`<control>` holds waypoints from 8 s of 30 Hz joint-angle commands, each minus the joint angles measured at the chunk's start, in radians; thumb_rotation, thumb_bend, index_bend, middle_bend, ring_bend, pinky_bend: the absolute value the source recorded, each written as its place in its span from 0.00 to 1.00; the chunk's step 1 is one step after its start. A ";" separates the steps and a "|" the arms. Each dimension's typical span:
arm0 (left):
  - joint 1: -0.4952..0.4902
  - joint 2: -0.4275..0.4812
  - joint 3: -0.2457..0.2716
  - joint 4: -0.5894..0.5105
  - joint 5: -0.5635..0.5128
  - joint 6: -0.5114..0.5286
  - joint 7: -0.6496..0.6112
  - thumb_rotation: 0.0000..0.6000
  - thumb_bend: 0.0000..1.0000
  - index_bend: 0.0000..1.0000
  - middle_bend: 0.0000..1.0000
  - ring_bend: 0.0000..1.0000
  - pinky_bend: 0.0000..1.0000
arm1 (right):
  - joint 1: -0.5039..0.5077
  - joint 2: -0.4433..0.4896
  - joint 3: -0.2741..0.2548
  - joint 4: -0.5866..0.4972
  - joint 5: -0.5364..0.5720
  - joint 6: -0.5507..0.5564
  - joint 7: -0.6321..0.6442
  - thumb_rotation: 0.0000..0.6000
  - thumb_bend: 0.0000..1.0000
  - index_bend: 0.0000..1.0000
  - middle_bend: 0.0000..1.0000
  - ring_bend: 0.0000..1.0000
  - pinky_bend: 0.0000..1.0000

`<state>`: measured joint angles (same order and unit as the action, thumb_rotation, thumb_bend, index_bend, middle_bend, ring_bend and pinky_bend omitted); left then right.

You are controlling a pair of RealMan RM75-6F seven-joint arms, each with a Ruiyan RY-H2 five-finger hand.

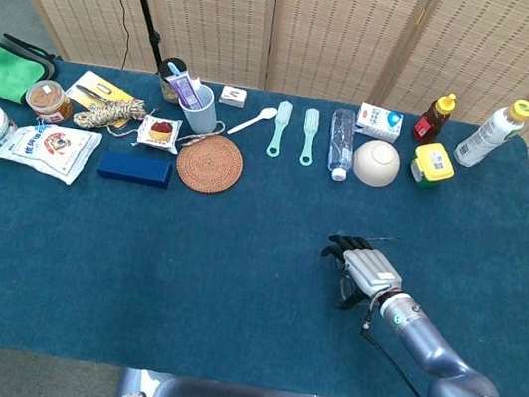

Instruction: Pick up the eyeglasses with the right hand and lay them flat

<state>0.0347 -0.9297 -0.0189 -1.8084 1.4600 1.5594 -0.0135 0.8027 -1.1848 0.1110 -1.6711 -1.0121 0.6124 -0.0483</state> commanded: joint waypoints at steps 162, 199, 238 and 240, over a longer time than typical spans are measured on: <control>-0.026 -0.032 0.010 0.078 0.025 -0.047 -0.095 1.00 0.34 0.12 0.08 0.07 0.00 | -0.010 -0.271 -0.014 -0.020 0.535 0.506 -0.571 1.00 0.13 0.10 0.00 0.00 0.00; -0.029 -0.043 0.012 0.076 0.043 -0.037 -0.097 1.00 0.34 0.12 0.08 0.07 0.00 | -0.079 -0.305 -0.050 0.005 0.443 0.618 -0.688 1.00 0.13 0.21 0.00 0.00 0.00; -0.026 -0.039 0.017 0.074 0.039 -0.040 -0.091 1.00 0.34 0.12 0.08 0.07 0.00 | -0.112 -0.328 -0.027 0.136 0.321 0.525 -0.685 1.00 0.13 0.38 0.00 0.00 0.00; -0.026 -0.038 0.017 0.072 0.038 -0.041 -0.088 1.00 0.34 0.12 0.08 0.07 0.00 | -0.112 -0.329 -0.026 0.148 0.313 0.516 -0.681 1.00 0.13 0.39 0.00 0.00 0.00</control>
<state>0.0091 -0.9681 -0.0020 -1.7364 1.4986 1.5192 -0.1026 0.6908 -1.5131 0.0842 -1.5265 -0.6962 1.1310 -0.7309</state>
